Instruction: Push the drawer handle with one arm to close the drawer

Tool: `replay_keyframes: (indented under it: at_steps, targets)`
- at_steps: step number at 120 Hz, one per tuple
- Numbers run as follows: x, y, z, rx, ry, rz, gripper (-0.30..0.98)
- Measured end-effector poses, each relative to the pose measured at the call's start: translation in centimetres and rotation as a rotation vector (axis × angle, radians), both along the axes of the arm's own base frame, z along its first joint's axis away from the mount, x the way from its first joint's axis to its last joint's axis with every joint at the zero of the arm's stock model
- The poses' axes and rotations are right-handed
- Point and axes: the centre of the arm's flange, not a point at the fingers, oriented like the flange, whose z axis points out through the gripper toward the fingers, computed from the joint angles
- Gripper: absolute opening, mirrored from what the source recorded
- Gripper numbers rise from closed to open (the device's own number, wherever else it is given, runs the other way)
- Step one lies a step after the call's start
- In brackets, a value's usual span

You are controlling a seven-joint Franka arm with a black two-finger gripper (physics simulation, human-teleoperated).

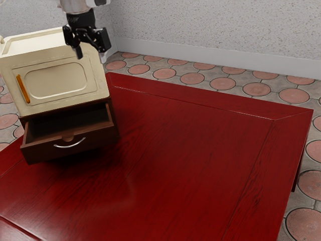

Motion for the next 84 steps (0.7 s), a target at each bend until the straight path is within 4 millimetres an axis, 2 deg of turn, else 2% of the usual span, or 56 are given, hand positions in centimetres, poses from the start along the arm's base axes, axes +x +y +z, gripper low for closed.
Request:
replay_keyframes:
  at_steps: [26,33,40,45,50,57,64,66,70,74,79,84]
  targets:
    - [-0.4,0.0,-0.1,-0.006,0.035,-0.005,0.69]
    - [-3.2,-1.6,6.7,-0.001,-0.084,-0.028,0.69]
    - [-6.1,-5.8,10.8,-0.014,-0.148,-0.073,0.69]
    - [-7.5,-8.6,12.0,-0.014,-0.16,-0.086,0.68]
    - [-8.4,-10.1,12.4,-0.011,-0.151,-0.076,0.68]
    - [-9.7,-10.4,12.9,-0.012,-0.129,-0.021,0.68]
    - [-12.4,-9.8,14.0,-0.012,-0.11,0.068,0.68]
    - [-13.6,-9.4,13.9,-0.005,-0.097,0.098,0.69]
    - [-17.4,-8.7,12.7,0.021,-0.071,0.164,0.69]
    - [-20.8,-9.5,10.7,0.045,-0.053,0.198,0.69]
    - [-23.4,-10.8,6.5,0.079,-0.021,0.228,0.69]
    - [-24.1,-11.7,1.1,0.11,0.02,0.259,0.69]
